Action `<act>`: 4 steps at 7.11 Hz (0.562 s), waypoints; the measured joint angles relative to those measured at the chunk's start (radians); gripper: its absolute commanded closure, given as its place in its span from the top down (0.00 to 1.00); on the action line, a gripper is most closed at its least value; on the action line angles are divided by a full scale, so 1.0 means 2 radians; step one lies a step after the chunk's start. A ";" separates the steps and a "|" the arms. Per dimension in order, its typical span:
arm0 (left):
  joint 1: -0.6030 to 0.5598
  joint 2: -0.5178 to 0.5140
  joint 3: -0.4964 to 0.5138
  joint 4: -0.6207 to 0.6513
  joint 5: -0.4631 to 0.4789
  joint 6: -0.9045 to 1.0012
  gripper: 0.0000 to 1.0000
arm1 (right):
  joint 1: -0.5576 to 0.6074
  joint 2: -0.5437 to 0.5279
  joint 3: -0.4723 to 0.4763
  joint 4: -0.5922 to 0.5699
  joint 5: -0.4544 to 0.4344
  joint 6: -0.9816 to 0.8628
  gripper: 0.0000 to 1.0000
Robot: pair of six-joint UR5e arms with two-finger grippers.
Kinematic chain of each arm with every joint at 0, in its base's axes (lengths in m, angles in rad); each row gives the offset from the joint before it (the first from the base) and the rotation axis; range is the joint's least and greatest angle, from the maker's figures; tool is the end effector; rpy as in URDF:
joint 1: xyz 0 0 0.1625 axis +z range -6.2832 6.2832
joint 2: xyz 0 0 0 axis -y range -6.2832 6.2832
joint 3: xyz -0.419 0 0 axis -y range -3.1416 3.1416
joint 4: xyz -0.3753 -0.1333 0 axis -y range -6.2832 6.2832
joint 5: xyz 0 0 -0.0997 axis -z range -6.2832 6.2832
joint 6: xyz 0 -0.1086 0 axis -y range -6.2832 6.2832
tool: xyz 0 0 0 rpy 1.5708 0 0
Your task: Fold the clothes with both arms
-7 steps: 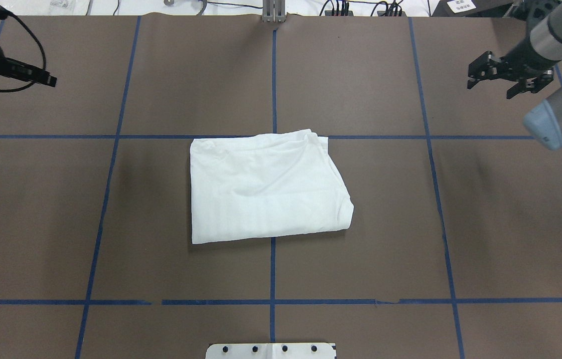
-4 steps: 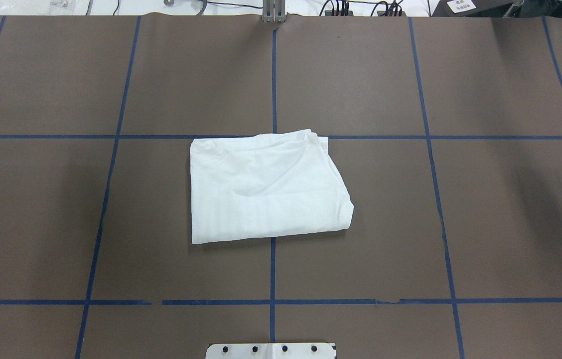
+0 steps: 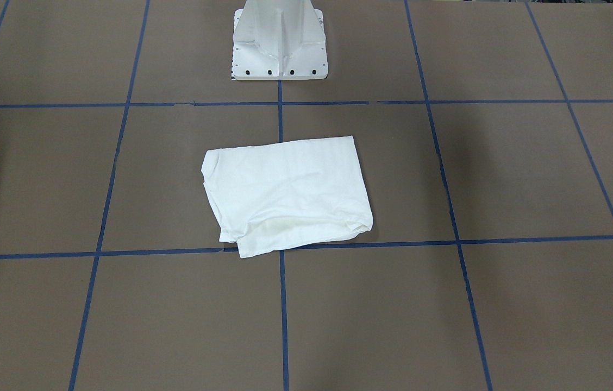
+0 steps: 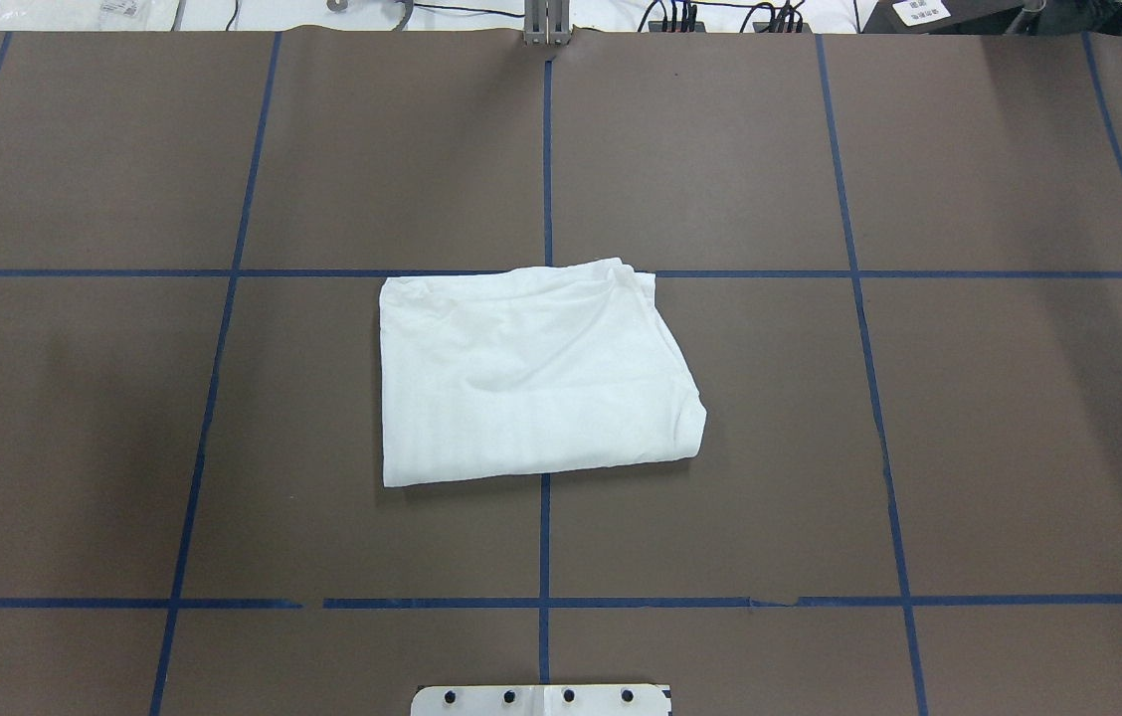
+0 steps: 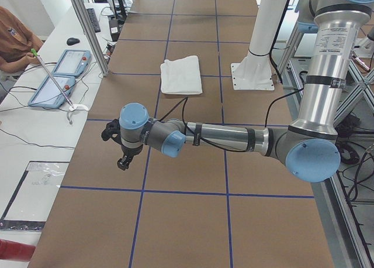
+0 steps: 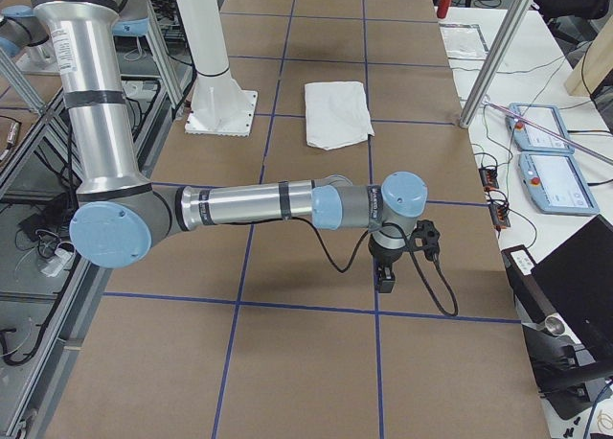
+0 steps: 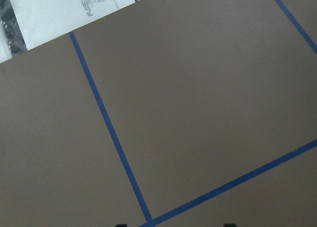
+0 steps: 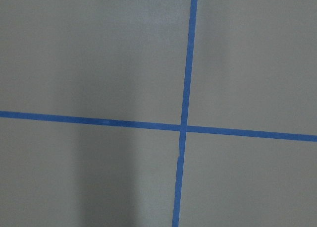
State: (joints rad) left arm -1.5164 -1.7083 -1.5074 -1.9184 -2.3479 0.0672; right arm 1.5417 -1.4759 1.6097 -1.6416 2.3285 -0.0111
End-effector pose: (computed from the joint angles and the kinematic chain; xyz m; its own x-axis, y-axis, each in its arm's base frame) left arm -0.0269 -0.5566 0.5796 0.6914 0.3858 -0.6109 -0.0962 0.8871 0.4514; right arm 0.0436 -0.5176 0.6020 0.7245 -0.0754 0.6852 0.0371 0.9968 0.0706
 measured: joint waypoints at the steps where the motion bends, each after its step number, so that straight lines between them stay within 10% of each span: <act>1: -0.001 0.001 -0.005 0.013 -0.001 -0.007 0.99 | 0.001 -0.008 0.011 -0.001 0.001 -0.003 1.00; 4: 0.000 0.001 -0.016 0.045 0.002 -0.027 1.00 | -0.012 -0.010 0.011 -0.001 0.003 0.000 1.00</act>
State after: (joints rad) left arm -1.5167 -1.7054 -1.5393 -1.8277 -2.3440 0.0139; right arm 1.5176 -1.4956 1.6316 -1.6437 2.3346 -0.0112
